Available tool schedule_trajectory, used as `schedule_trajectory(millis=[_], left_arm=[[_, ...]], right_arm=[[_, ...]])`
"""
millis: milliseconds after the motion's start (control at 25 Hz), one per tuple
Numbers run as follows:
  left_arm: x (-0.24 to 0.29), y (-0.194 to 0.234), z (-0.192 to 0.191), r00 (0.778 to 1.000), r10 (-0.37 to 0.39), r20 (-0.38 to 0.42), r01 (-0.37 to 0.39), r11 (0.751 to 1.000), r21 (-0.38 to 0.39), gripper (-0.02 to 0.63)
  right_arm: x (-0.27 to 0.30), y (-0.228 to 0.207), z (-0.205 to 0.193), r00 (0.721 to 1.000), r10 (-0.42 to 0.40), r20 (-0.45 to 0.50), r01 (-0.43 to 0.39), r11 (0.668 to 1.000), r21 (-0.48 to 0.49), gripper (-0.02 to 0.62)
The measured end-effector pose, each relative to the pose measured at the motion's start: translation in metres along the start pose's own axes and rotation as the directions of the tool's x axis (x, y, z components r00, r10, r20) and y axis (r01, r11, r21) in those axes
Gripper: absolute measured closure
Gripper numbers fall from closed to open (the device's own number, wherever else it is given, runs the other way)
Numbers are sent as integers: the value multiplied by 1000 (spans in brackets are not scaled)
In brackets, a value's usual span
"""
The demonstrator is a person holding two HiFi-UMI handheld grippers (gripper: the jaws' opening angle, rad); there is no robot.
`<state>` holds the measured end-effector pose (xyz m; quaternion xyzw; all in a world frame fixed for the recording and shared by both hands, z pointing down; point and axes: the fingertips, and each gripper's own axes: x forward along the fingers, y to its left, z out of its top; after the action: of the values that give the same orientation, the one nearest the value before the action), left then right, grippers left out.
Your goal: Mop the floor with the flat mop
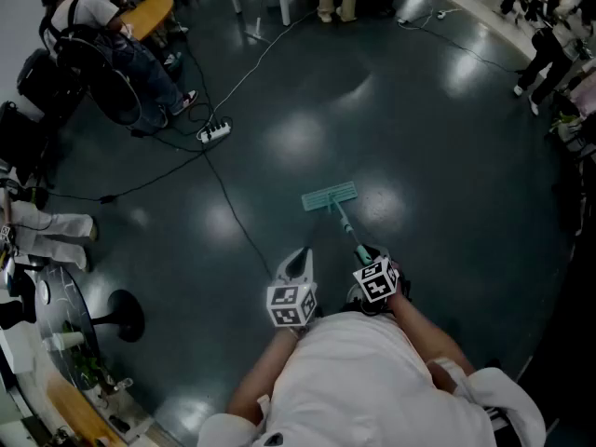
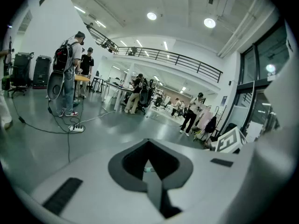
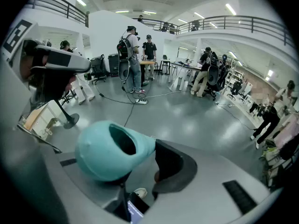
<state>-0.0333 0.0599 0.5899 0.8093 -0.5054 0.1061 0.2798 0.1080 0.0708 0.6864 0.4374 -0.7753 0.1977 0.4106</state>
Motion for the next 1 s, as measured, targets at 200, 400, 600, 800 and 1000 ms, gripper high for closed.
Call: schedule_trajectory(millis=[200,400,600,800,1000], left_arm=[[-2,1,-3,1000,4,2,-4,1000,-1,600],[-1,1,-3,1000,3,3,-3,1000,-3,601],[-2,-1,-2,1000,1,3,-1,1000,-1,600],[1,-1,-2,1000,-5,-1,5,1000,0,601],[-2,-2,-3,1000,-3,-1,3,1000,-6,601]], right_arm=[[0,0,-4,1000,-3,-2,3,1000,1,474],[1,-1,-4,1000,-2,-1,2,1000,2,474],[-1,-1,-6,1000,-5,2,5,1000,7,475],[0,-1,-5,1000,0,5,0,1000,8,474],[-4,-1,-11,1000,-4,10,3,1000,24,474]])
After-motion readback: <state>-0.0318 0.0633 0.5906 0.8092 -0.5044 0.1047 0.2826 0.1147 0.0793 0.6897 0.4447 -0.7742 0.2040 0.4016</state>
